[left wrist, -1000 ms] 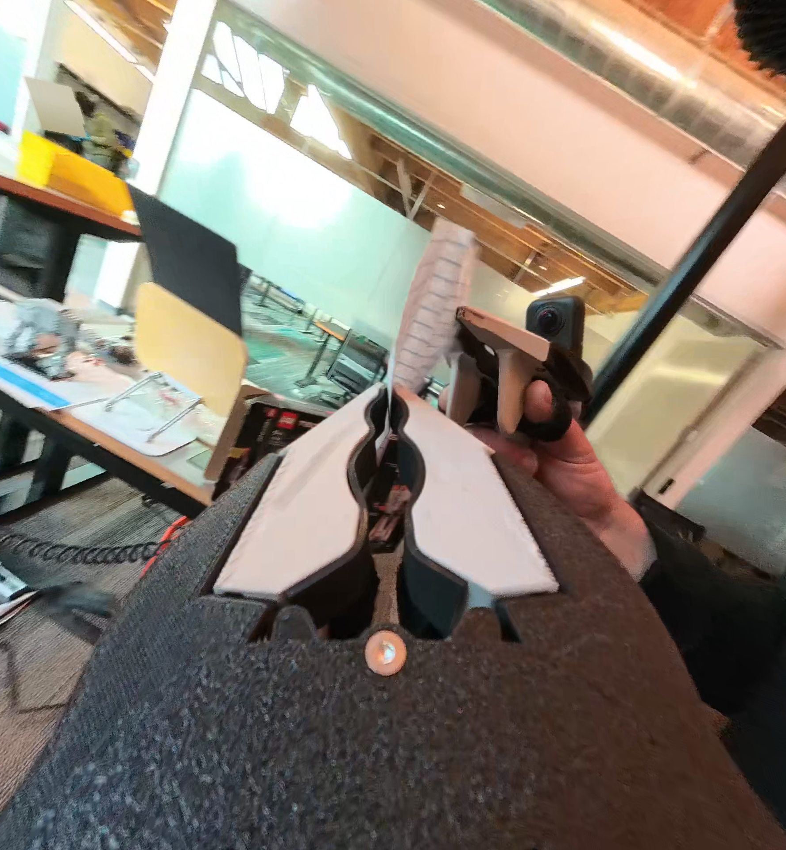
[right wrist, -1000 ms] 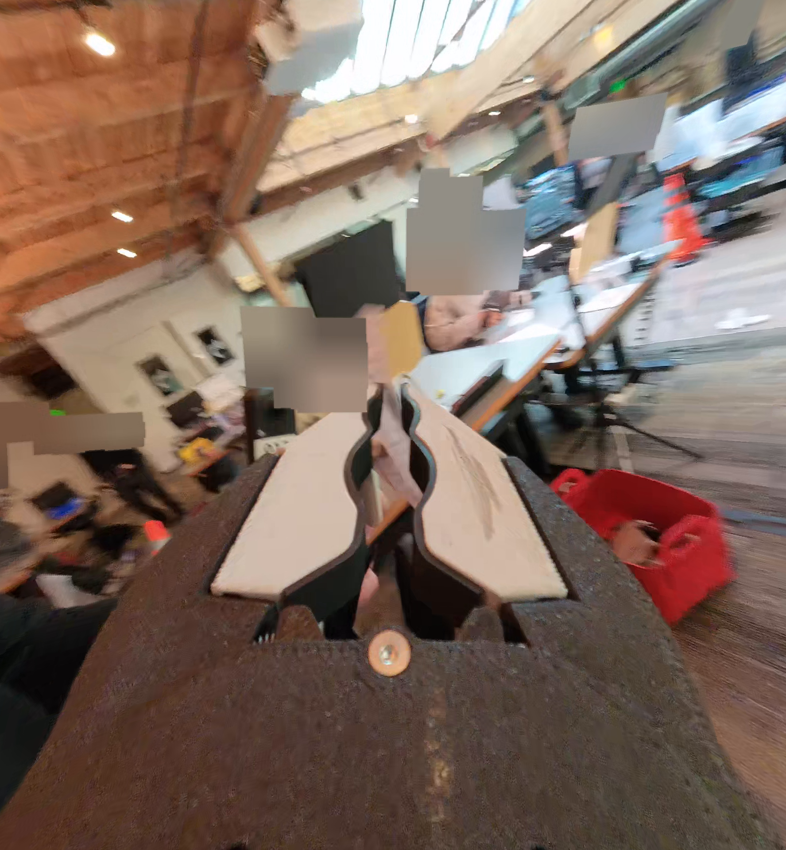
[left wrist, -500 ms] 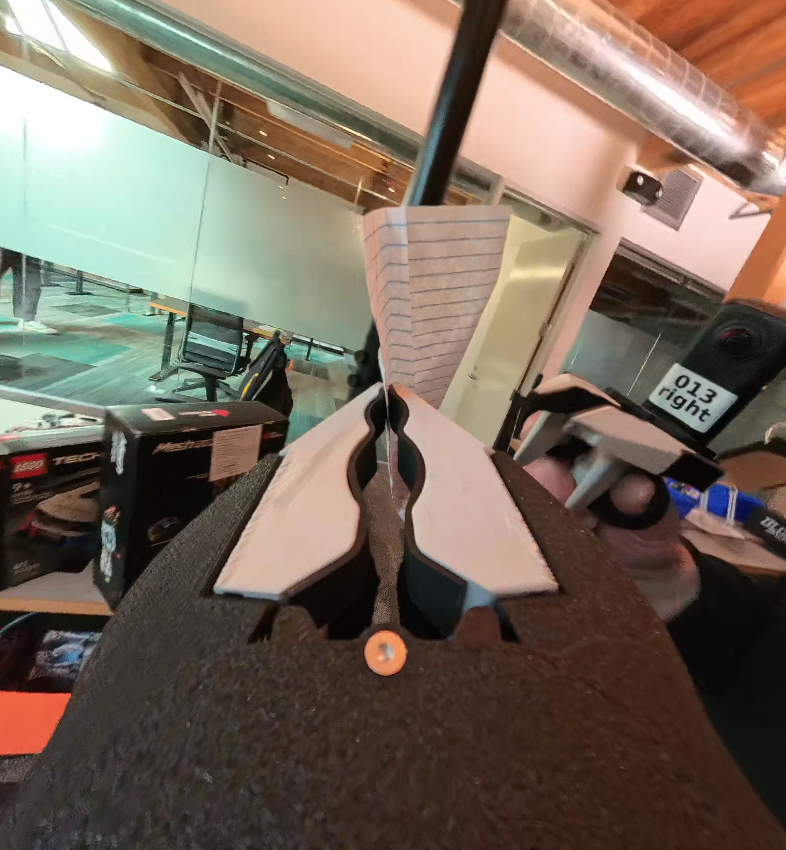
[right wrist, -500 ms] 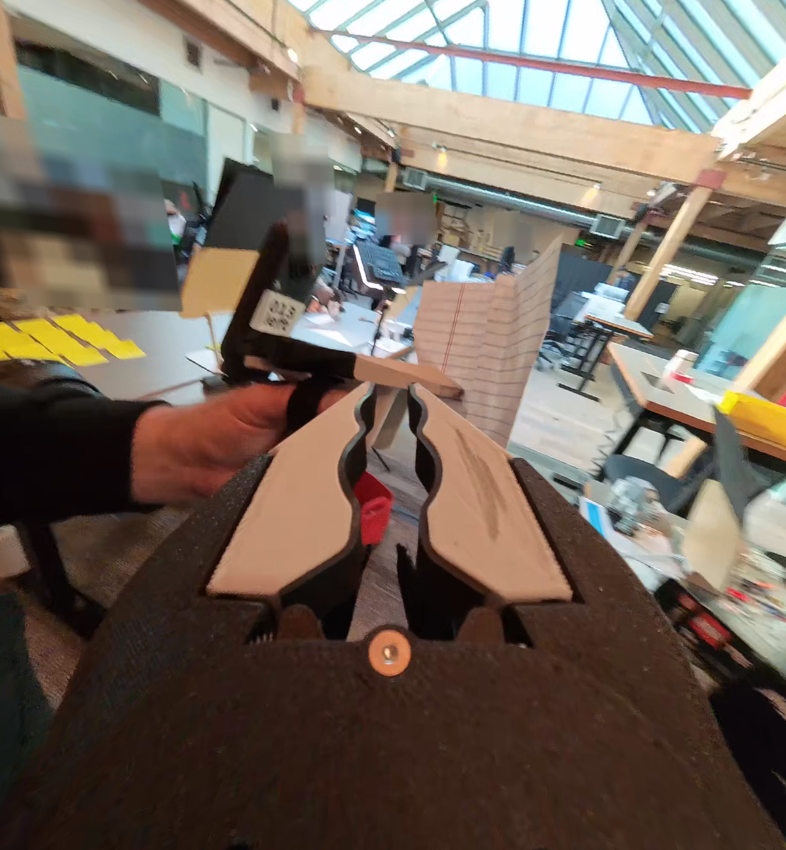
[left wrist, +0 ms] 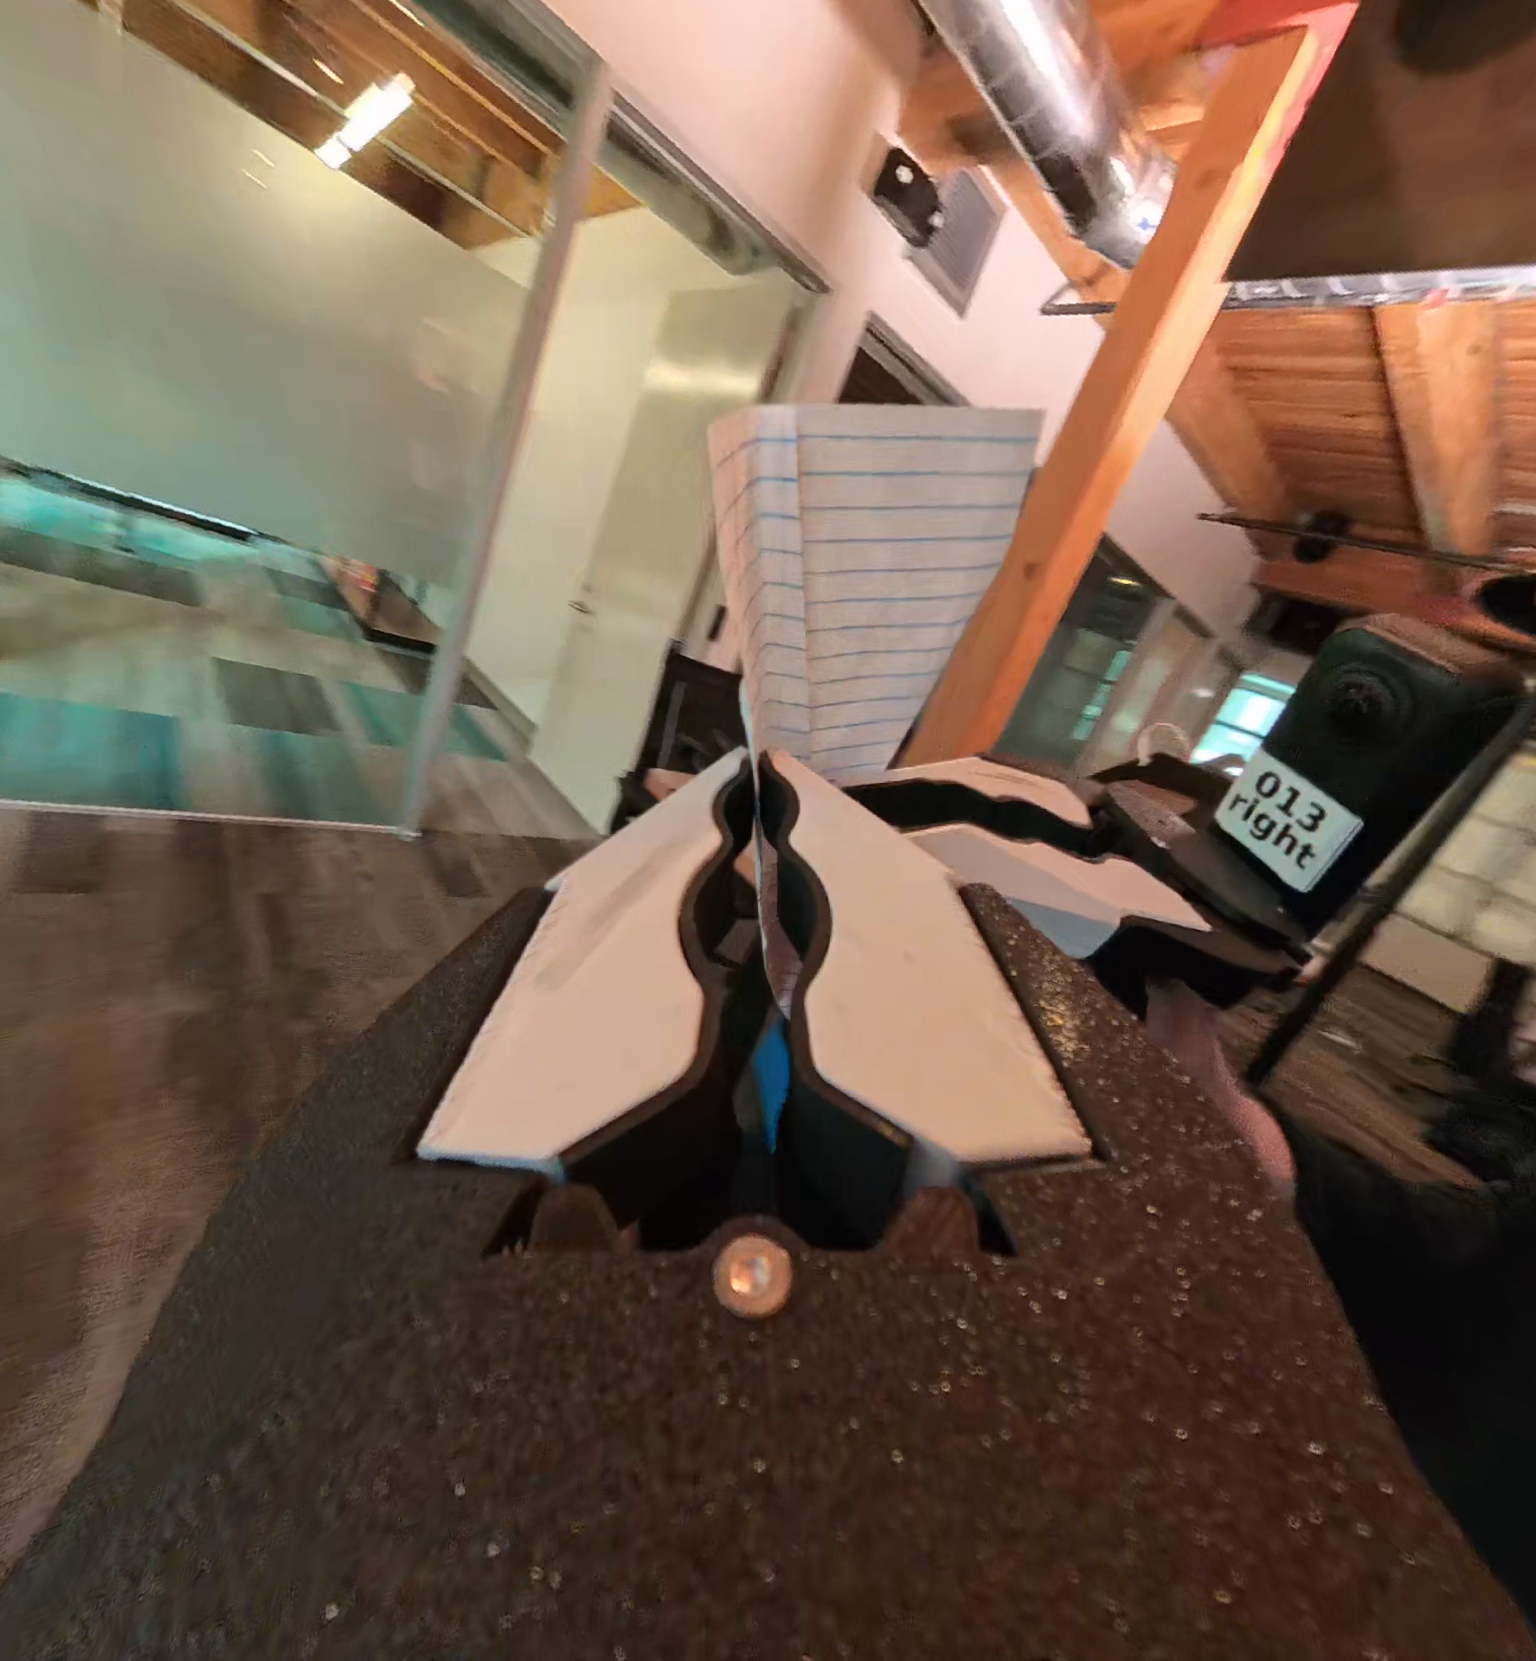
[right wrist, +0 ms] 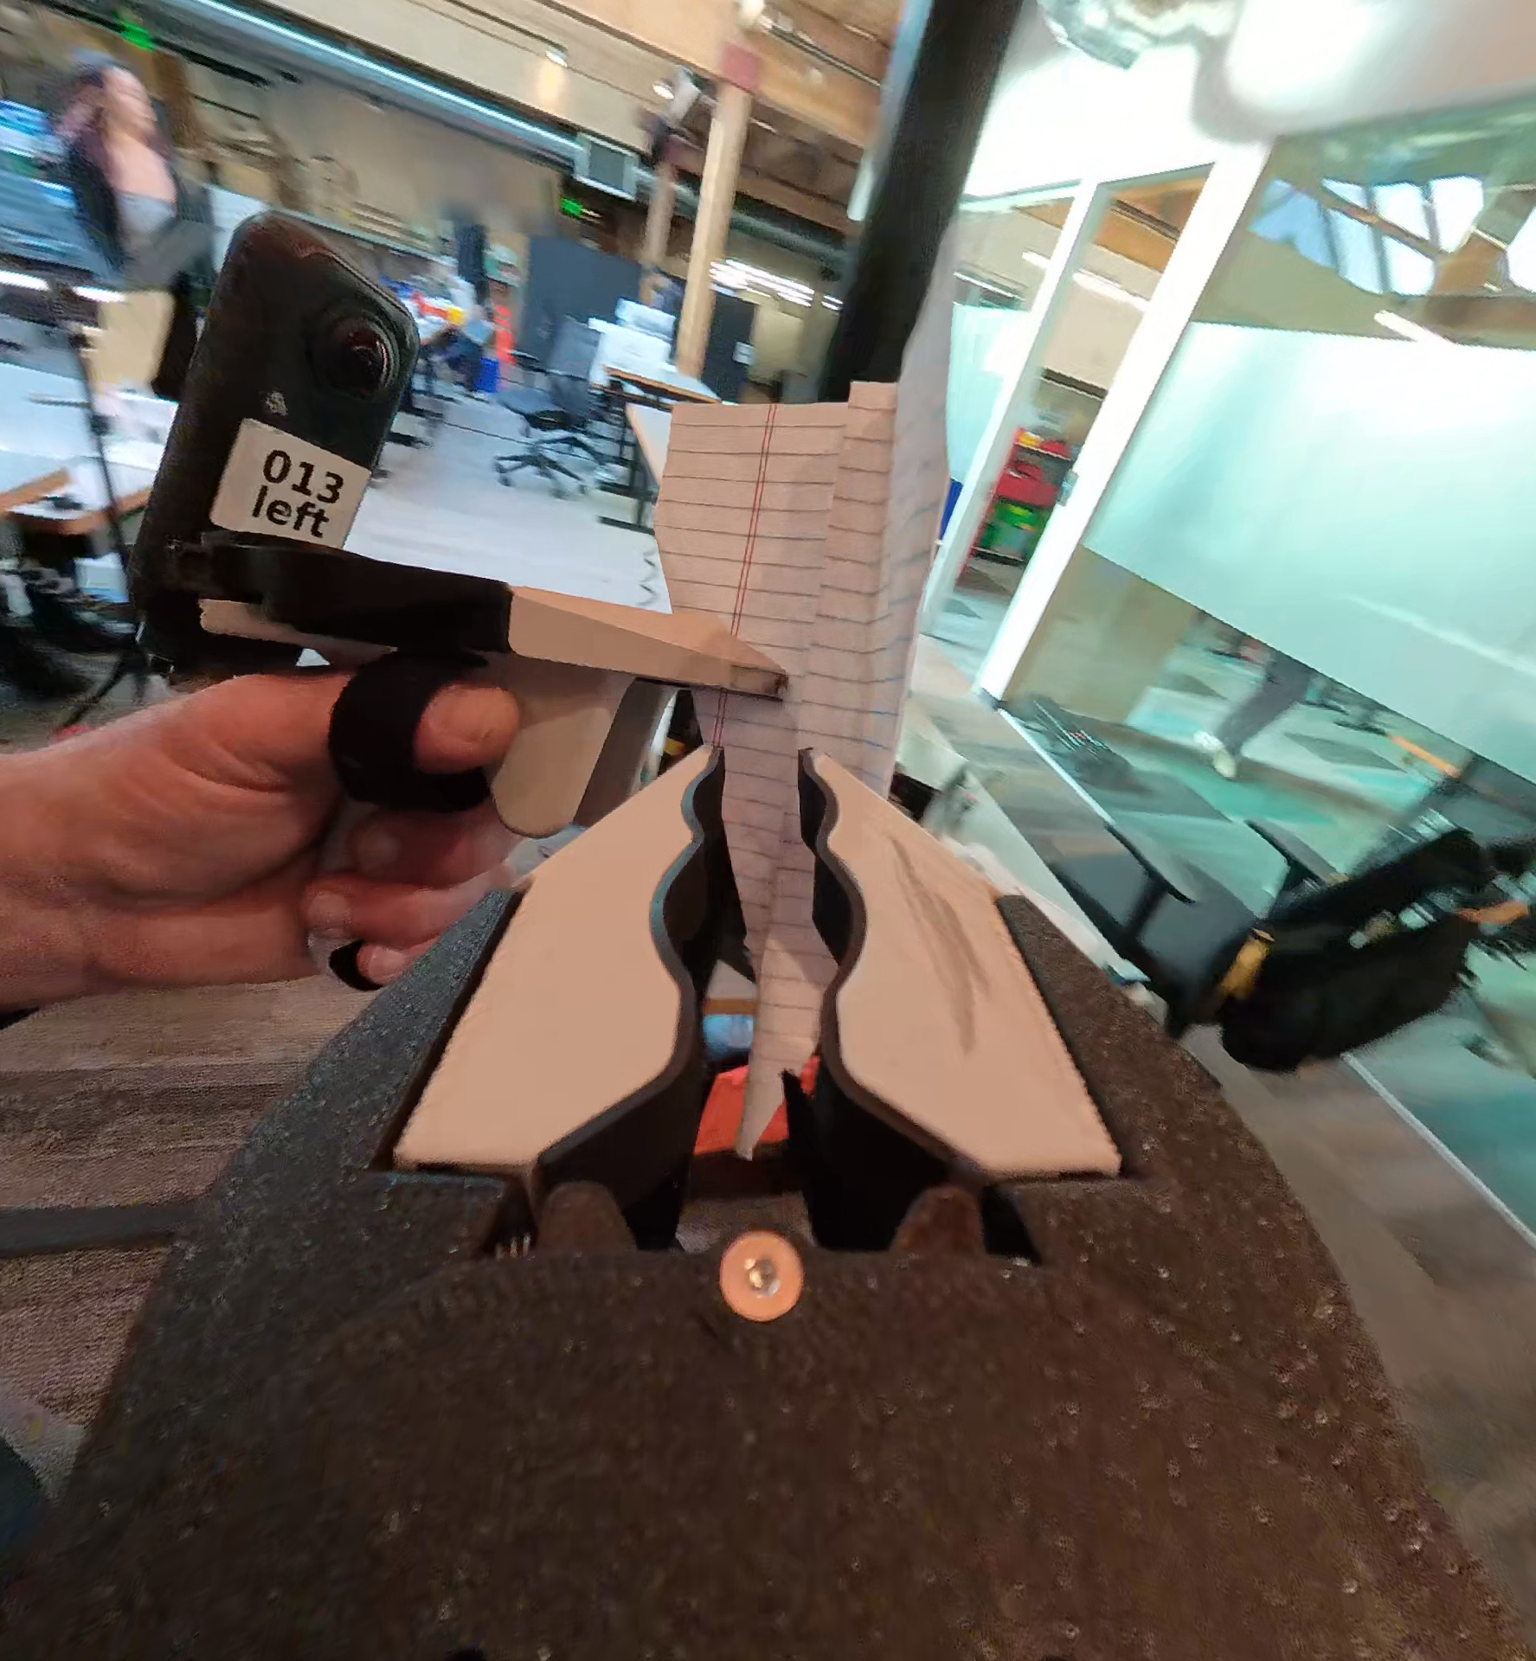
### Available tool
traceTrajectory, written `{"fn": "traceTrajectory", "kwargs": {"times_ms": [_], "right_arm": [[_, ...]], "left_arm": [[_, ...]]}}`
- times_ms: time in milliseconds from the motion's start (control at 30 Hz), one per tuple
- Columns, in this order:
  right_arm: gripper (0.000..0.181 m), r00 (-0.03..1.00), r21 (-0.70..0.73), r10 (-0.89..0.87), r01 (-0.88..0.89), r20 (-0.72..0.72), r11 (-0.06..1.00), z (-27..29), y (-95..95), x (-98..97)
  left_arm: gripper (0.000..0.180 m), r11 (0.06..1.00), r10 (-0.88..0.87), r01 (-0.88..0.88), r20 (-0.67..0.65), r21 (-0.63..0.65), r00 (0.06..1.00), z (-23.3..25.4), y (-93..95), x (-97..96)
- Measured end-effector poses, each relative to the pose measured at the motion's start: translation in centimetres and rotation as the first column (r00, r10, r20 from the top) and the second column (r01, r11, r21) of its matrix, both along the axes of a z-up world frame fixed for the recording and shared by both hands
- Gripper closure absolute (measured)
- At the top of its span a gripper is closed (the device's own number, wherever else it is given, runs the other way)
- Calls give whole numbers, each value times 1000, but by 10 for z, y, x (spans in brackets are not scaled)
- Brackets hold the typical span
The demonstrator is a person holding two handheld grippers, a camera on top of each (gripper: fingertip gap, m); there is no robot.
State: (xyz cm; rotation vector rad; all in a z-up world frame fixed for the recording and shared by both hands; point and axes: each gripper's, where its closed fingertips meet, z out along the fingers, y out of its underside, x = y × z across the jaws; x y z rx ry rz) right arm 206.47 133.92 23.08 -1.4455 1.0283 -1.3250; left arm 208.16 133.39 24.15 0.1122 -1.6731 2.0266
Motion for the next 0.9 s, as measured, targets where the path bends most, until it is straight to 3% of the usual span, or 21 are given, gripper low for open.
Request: {"fn": "traceTrajectory", "kwargs": {"times_ms": [400, 467, 700, 900], "right_arm": [[166, 894, 117, -445, 449, -57, 886, -40, -220, -74], [180, 876, 151, -479, 482, -53, 863, -44, -253, -80], [181, 794, 239, -608, 594, -20, 768, -26, -358, -104], [181, 746, 490, -653, 524, 130, 697, -6, -430, -133]], "left_arm": [[180, 916, -397, 393, 33, 80, 917, -29, -205, -94], [180, 873, -486, 484, 21, 65, 874, -31, -236, -102], [180, 685, -729, 728, 44, 32, 683, -12, -343, -125], [155, 569, -818, 822, 86, -16, 568, 8, -414, -144]]}}
